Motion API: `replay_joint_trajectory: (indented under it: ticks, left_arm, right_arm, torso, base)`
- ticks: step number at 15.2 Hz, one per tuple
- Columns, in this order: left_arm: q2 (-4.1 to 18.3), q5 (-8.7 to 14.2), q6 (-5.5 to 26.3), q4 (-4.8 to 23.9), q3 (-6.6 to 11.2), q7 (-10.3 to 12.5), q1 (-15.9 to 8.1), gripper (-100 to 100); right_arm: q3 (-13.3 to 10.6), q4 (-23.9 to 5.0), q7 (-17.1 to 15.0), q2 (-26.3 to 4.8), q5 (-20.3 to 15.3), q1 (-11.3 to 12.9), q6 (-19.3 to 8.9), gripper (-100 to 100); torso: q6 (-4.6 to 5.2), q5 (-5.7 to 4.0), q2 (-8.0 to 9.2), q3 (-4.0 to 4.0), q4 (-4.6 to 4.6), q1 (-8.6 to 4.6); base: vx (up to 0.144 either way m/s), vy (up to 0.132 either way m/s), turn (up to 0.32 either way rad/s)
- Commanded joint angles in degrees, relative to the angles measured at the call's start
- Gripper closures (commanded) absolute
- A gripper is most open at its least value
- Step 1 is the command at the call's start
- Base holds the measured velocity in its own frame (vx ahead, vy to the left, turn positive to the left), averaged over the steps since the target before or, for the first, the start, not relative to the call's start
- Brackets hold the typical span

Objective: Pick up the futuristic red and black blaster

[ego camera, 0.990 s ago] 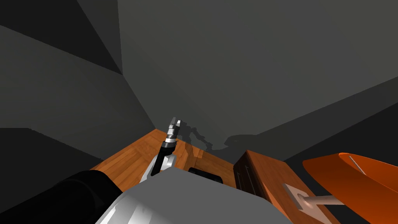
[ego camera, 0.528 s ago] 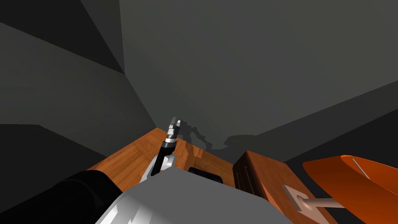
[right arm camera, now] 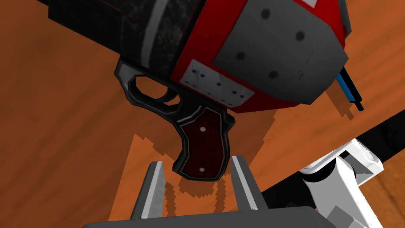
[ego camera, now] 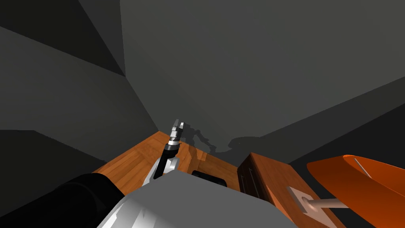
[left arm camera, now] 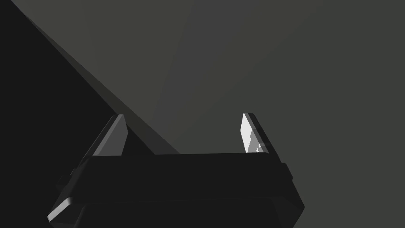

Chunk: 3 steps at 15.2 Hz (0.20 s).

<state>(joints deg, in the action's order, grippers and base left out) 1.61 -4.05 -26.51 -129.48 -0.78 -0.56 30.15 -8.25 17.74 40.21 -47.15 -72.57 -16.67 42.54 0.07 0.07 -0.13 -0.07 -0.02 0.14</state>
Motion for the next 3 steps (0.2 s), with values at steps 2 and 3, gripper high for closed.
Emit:
replay_joint_trajectory:
  ticks: [2, 3]
  left_arm:
    - [0.0, 0.0, 0.0, 0.0, 0.0, 0.0, 0.0, 0]
    - [0.0, 0.0, 0.0, 0.0, 0.0, 0.0, 0.0, 0]
  right_arm:
    - [-0.1, 2.2, -1.4, -0.7, -0.3, -1.3, 0.1, 100]
    - [0.0, 1.0, -0.4, -0.4, -0.2, -0.7, 0.3, 100]
  torso:
    - [-0.02, 0.0, -0.01, -0.01, 0.0, -0.01]
    - [-0.04, 0.0, 0.01, 0.0, 0.0, -0.08]
  base:
    - [0.019, 0.041, -0.01]
    - [0.005, 0.012, 0.0]
